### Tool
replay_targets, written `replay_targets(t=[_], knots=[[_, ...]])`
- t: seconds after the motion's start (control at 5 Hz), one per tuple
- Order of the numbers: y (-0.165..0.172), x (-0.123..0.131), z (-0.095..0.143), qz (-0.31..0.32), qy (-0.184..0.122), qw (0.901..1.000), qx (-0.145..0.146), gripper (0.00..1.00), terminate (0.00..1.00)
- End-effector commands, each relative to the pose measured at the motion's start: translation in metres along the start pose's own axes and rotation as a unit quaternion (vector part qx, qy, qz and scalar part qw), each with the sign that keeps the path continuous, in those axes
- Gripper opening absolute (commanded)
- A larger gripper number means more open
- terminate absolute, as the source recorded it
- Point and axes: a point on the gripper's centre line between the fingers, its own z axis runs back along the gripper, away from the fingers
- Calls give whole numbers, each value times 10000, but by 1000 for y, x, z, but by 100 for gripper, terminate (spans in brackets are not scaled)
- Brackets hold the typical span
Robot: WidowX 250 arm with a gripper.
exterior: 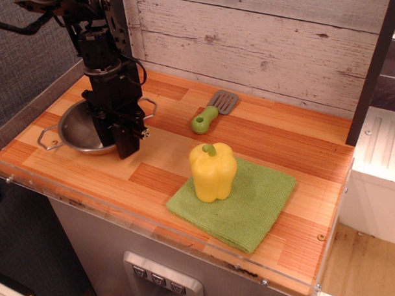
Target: Place the colander behind the green towel
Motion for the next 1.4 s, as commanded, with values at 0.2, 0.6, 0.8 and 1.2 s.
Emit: replay_targets(t=[0.2, 0.6, 0.8, 1.2], knots=[[-1, -12, 59, 131, -594, 9981, 35, 0, 0], [-19, -3, 125, -22, -1234, 9912, 477, 0, 0], [-47, 28, 134, -607, -1278, 9889, 461, 0, 0], [-110, 77, 124, -1712, -1113, 9785, 271, 0, 0]])
